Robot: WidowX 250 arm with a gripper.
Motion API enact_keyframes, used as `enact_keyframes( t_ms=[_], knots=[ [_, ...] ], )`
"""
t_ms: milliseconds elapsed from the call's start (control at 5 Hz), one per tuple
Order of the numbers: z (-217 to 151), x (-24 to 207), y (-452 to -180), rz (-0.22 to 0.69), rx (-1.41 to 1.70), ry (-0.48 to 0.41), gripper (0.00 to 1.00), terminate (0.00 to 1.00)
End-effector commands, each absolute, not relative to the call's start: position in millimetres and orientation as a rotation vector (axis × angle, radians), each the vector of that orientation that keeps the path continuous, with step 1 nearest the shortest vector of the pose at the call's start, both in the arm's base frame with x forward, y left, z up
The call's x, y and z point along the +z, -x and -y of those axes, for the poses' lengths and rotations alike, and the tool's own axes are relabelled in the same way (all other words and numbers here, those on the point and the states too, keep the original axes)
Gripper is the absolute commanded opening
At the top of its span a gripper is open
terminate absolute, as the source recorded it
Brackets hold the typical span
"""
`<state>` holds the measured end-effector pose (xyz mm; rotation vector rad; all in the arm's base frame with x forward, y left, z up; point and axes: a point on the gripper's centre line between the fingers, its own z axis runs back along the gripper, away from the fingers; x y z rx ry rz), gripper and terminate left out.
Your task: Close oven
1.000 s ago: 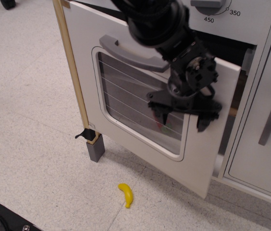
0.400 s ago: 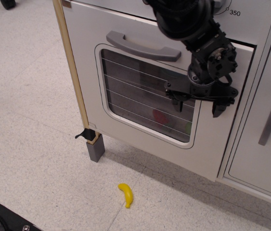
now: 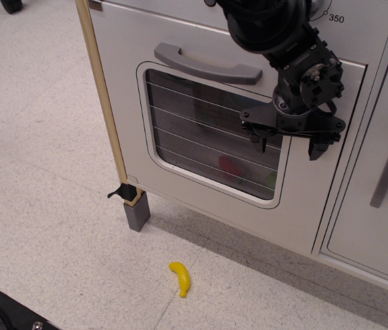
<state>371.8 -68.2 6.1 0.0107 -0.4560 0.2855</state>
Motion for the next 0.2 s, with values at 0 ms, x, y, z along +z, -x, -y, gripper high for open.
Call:
enact_keyframes(
  t_ms=[0],
  knots=[
    [62.1, 33.8, -390.4, 0.544, 0.283, 0.008, 1.0, 1.0]
  ],
)
